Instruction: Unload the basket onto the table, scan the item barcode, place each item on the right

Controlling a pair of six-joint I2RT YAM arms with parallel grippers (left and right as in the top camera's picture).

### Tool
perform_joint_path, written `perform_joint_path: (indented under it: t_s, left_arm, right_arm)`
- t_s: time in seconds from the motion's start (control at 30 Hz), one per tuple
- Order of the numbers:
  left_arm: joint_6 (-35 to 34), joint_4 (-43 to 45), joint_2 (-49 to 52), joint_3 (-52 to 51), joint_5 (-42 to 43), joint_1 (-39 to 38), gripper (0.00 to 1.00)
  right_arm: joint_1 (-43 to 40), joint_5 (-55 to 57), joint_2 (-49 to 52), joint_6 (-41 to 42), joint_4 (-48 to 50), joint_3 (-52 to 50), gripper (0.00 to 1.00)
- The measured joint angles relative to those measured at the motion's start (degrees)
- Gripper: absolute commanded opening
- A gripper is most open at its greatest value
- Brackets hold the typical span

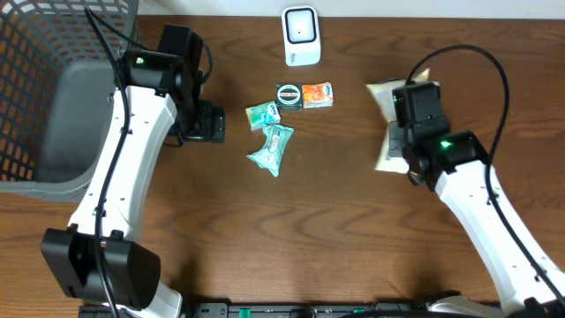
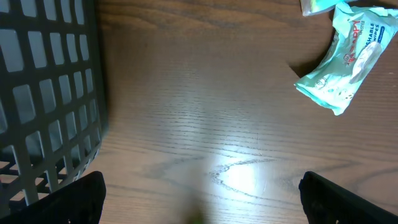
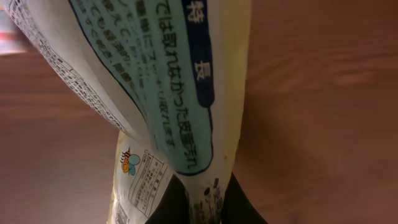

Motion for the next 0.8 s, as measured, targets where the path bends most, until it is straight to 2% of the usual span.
perform_joint_path:
  t_s: [0.3, 0.4, 0.53, 0.6, 0.8]
  left_arm:
    - [0.0, 0.0, 0.0, 0.0, 0.0, 0.0, 0.98]
    - [0.0, 0.0, 0.0, 0.0, 0.0, 0.0, 0.98]
    - [0.0, 0.0, 0.0, 0.0, 0.0, 0.0, 0.98]
    - [0.0, 0.0, 0.0, 0.0, 0.0, 0.0, 0.98]
    - [0.0, 0.0, 0.0, 0.0, 0.0, 0.0, 0.98]
  right_arm:
    - [1.2, 10.1, 12.9, -2.5, -0.5, 0.0, 0.01]
    - [3.8, 12.6, 16.4, -3.1, -1.8, 0.0, 0.07]
    - [8.2, 14.6, 16.8, -3.5, -1.7, 0.0, 0.09]
    - [10.7, 15.0, 16.8, -3.6, -1.7, 0.0, 0.01]
    - [18.5, 15.4, 16.8, -3.8, -1.7, 0.0, 0.01]
